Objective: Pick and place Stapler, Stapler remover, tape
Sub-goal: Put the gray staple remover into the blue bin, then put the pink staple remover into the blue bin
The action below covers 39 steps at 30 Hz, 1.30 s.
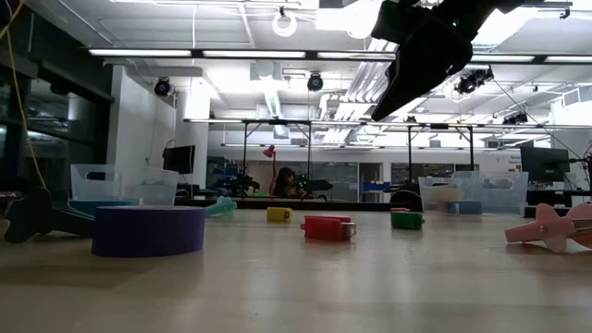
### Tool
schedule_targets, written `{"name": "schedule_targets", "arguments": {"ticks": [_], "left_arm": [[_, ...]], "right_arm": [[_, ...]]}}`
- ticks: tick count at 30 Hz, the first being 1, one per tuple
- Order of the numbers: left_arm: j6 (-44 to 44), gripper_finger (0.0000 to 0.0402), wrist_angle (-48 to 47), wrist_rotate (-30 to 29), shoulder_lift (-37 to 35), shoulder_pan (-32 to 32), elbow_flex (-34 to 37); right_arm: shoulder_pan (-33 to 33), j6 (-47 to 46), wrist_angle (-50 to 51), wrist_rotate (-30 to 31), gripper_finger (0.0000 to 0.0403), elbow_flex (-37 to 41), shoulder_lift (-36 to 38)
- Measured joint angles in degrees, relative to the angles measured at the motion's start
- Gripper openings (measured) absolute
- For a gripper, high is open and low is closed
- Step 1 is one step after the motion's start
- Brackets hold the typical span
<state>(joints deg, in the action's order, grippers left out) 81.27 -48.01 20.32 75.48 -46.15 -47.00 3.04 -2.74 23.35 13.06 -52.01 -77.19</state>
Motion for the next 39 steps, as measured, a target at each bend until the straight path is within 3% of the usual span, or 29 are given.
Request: {"name": "schedule_targets", "arguments": {"ticks": [6,17,24,28,33,39], "left_arm": [[0.0,0.018,0.8,0.2,0.0,0.0,0.0],[0.0,0.03,-0.1,3.0,0.0,0.0,0.0],[1.3,0.0312,1.0,2.3,-0.5,0.0,0.0],[2.5,0.0312,1.2,-1.5,-2.7,0.0,-0.6],[2.6,0.0312,-3.5,-10.2,-5.2,0.0,-3.6],[-3.3,0.0312,-6.6,-20.8,-5.7,0.0,-6.8]], "right_arm": [[0.0,0.0,0.0,0.0,0.017,0.0,0.0],[0.0,0.0,0.1,0.0,0.017,0.0,0.0],[0.0,0.0,0.2,-0.3,0.017,0.0,0.0],[0.0,0.0,0.2,-1.0,0.017,0.0,0.0],[0.0,0.0,0.2,-1.3,0.017,0.0,0.0],[0.0,0.3,-1.2,-4.6,0.017,0.0,0.0]]}}
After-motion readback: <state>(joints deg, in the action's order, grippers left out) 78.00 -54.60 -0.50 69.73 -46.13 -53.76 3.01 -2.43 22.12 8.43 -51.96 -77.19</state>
